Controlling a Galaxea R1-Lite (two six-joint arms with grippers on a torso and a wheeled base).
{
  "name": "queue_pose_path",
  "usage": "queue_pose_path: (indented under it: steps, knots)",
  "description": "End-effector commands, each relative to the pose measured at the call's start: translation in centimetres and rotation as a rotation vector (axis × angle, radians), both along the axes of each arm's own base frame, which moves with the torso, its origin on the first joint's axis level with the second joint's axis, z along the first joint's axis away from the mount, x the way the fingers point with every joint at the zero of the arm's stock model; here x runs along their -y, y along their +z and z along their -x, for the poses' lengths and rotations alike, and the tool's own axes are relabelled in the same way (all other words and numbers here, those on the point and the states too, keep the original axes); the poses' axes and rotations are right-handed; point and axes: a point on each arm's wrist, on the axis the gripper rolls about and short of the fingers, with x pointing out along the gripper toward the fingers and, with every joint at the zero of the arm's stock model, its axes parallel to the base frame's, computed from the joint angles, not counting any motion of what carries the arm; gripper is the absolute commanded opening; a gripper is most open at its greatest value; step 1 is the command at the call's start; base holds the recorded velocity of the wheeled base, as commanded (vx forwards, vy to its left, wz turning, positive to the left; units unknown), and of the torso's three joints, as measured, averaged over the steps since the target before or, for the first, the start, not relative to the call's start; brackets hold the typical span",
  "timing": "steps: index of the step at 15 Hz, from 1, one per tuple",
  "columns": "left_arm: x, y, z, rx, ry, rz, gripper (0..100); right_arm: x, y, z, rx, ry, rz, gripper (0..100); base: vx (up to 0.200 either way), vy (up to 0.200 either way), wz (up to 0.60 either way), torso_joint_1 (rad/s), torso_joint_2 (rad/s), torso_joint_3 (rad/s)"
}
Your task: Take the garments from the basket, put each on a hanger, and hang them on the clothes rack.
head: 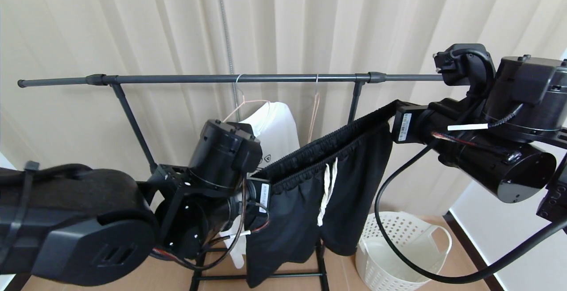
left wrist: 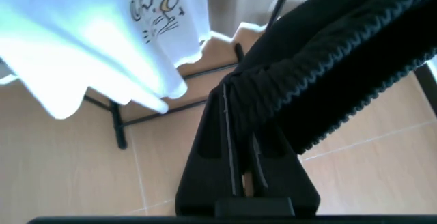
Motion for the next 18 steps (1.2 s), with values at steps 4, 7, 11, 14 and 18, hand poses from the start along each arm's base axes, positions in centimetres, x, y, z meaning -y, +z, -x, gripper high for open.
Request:
queue_pose_path:
  steps: [4, 7, 11, 14, 18]
  knots:
    - [-0.9, 2.2, -0.5, -0.010, -0.058, 0.093, 0, 0.5, 0.9, 1.1, -0.103, 0.116, 0.104, 0, 0.000, 0.000, 0.00, 0.000, 0.00, 0.000]
    - [-1.0, 1.7, -0.4, -0.016, -0.082, 0.111, 0, 1.4, 1.7, 2.7, -0.197, 0.127, 0.124, 0, 0.000, 0.000, 0.00, 0.000, 0.00, 0.000]
    - [-0.8, 0.4, -0.9, 0.039, -0.072, 0.148, 0, 1.7, 1.3, 3.0, -0.240, 0.115, 0.153, 0, 0.000, 0.000, 0.00, 0.000, 0.00, 0.000]
    - [-2.0, 0.6, -2.2, 0.060, -0.022, 0.155, 0, 2.3, 1.1, 2.8, -0.243, 0.096, 0.185, 0, 0.000, 0.000, 0.00, 0.000, 0.00, 0.000]
    - [-3.1, 1.1, -2.4, 0.075, 0.002, 0.156, 0, 3.1, 0.0, 1.2, -0.283, 0.044, 0.216, 0, 0.000, 0.000, 0.00, 0.000, 0.00, 0.000]
